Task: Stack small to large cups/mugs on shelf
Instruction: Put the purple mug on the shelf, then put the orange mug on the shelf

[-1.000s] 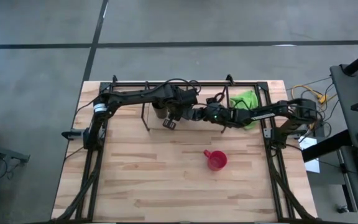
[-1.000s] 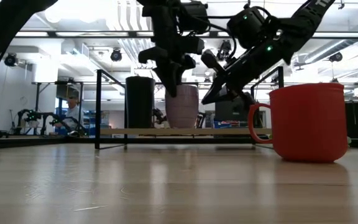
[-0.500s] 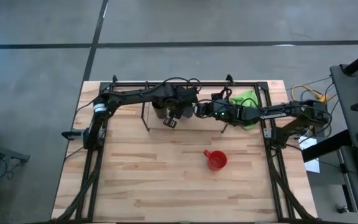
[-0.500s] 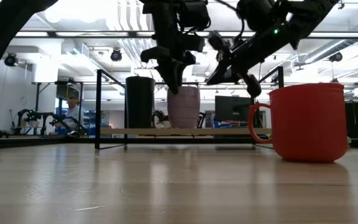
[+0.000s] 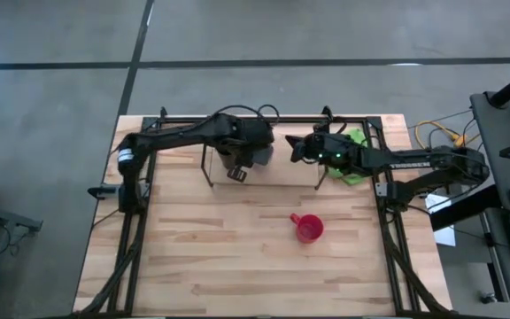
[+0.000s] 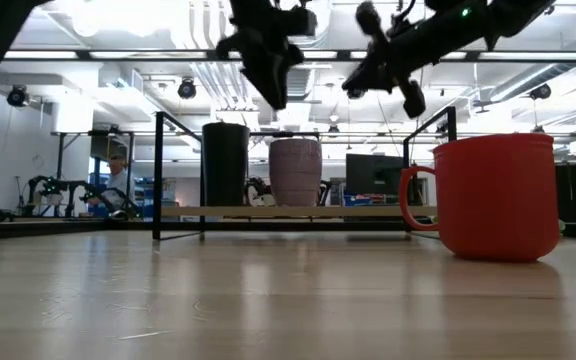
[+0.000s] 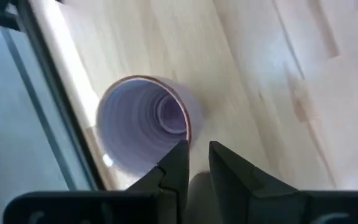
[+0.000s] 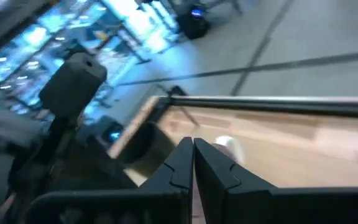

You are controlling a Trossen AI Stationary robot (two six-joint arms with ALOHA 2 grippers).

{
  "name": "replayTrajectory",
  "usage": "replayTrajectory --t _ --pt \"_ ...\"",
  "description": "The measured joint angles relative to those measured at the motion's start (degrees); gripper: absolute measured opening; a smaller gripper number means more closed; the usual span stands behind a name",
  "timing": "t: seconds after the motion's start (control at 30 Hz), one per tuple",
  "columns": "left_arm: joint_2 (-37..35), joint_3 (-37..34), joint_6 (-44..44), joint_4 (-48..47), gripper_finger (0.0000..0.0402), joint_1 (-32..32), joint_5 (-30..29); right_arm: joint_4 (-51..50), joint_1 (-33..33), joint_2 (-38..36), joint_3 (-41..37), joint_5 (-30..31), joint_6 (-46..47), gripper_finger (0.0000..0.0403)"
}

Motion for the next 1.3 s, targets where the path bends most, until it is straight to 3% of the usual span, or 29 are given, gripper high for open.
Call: replayTrajectory --t 0.33,0.7,0.97,1.3 --pt "-11.16 -0.33 -7.91 0.76 0.0048 -0.42 -1.32 -0.07 0.02 -7.69 0.03 -14.29 -4.74 0.0009" --pt "-14.88 -0.69 -11.96 0.95 0.0048 -0.42 -3.4 -3.36 0.0 -9.45 0.03 -20.3 -3.33 0.0009" --pt "-15.58 -0.61 -11.98 0.63 0.0048 -0.44 -8.86 -3.14 0.0 -8.59 0.03 -23.53 1.68 0.001" --pt "-19.14 -0.7 -11.98 0.97 0.0048 -0.44 -8.98 8.82 0.13 -10.21 0.01 -23.61 2.09 0.0009"
